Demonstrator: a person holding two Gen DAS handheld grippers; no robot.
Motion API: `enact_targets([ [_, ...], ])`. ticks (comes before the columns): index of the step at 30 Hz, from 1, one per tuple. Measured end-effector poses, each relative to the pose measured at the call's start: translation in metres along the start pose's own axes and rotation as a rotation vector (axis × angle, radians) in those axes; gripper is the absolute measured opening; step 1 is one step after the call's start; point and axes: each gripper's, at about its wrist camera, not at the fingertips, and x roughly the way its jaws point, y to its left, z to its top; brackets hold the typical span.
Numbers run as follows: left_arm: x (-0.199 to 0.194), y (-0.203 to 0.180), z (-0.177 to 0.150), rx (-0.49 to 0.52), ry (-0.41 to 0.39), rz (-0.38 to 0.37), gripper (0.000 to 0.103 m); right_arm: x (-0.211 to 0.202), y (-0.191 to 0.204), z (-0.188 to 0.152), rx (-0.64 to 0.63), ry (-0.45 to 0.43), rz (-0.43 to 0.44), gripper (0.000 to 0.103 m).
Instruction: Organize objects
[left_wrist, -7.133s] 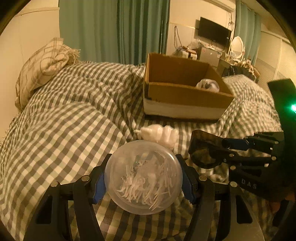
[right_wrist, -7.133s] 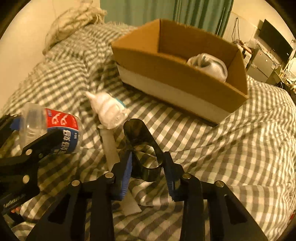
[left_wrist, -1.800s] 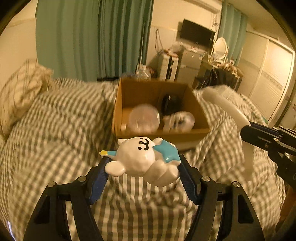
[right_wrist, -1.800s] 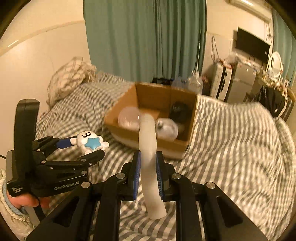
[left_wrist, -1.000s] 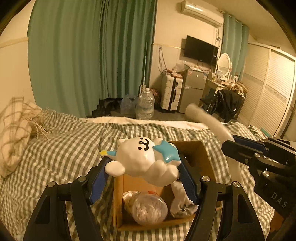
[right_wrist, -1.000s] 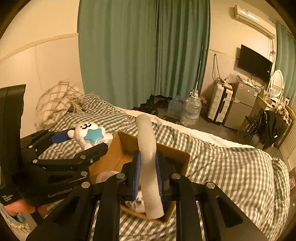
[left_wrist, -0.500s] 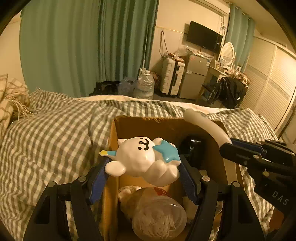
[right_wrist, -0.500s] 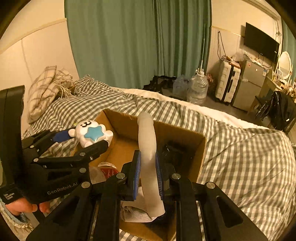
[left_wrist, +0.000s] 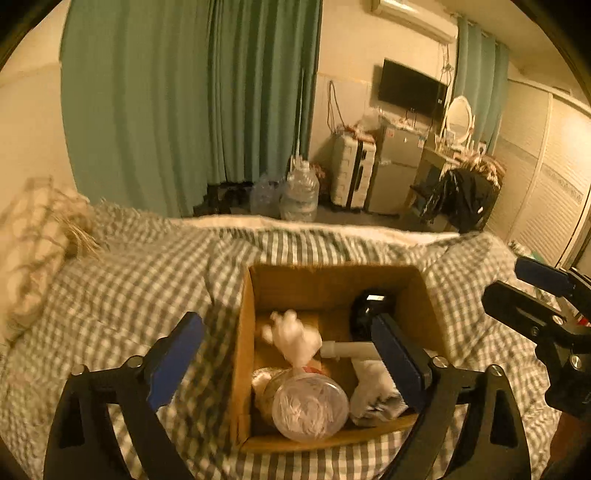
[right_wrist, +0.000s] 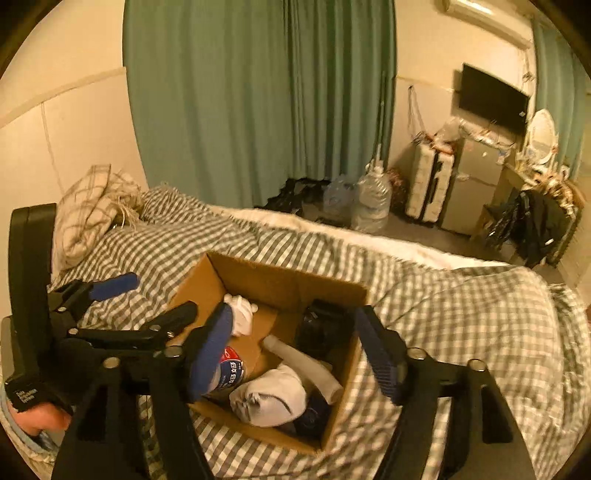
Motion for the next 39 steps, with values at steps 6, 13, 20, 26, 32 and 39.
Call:
enact_targets([
  [6,-0.078,-0.003,0.018,-0.002,-0.123,-0.003,0.103,-0.078,-0.001,0.008,0.010,-0.099,-0.079,0.091],
  [13,-0.155,-0.002,0.012,0.020,-0.248,0.006,0.103,-0.164,0.011,0.003,-0.003,-0.243,-0.157,0.103],
  [20,-0.196,-0.001,-0.020,0.023,-0.354,-0.005,0.103,-0.206,0.020,-0.028,0.026,-0.321,-0.217,0.103],
  [26,-0.189,-0.006,-0.063,0.021,-0.374,0.015,0.103,-0.193,0.019,-0.069,0.037,-0.307,-0.237,0.103],
  [32,-0.152,-0.005,-0.112,0.018,-0.341,0.089,0.103,-0.153,0.019,-0.122,0.117,-0.312,-0.193,0.103],
  [39,-0.128,0.002,-0.130,-0.013,-0.286,0.094,0.103,-0.111,0.021,-0.138,0.100,-0.222,-0.212,0.103],
])
